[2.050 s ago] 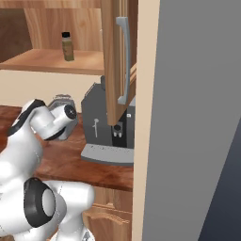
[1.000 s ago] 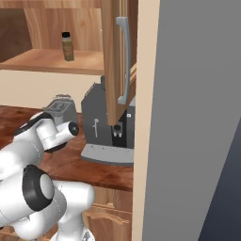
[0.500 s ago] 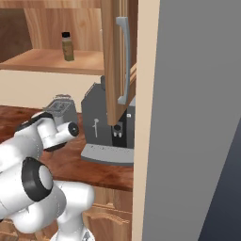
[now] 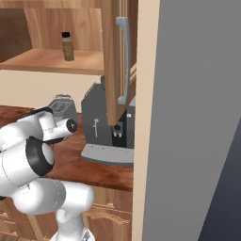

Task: Pick the cinnamon and honey bottle from the cabinet and place them next to the mug.

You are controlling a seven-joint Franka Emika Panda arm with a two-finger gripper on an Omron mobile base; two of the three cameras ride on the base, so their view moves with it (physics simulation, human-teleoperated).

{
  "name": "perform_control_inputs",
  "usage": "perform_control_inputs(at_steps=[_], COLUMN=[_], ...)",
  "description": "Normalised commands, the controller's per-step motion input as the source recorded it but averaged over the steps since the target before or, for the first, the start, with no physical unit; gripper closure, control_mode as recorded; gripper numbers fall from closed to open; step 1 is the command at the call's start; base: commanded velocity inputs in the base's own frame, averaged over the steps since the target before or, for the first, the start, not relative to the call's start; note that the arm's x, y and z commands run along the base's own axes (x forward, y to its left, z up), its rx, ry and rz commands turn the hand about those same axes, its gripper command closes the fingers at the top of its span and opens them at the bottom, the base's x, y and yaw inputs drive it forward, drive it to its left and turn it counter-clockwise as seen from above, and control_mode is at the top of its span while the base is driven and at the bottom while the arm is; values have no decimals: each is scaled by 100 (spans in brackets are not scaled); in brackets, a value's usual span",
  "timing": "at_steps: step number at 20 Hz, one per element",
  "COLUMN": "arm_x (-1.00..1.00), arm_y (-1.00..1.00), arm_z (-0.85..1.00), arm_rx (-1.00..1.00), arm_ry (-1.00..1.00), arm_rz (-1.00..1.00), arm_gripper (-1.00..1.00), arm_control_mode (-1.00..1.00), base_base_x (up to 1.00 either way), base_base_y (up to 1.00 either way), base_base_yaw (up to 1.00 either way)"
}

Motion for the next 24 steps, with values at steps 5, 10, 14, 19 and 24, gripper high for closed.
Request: perform_control_inputs(at_steps=[5,10,14,19,24], arm_x=[0,0,0,0,0], arm_y=[5,0,0,0,0], arm_z=[-8,-22,-26,-9,0], arm_rx=[2,2,1,0,0], arm_ry=[0,0,0,0,0], arm_rz=[0,0,0,0,0], arm_gripper=[100,100,100,100,-100], arm_control_mode=[-100,-100,-100,-100,-100], base_base_x=[0,0,0,0,0], base_base_y=[0,0,0,0,0], base_base_yaw=[0,0,0,0,0])
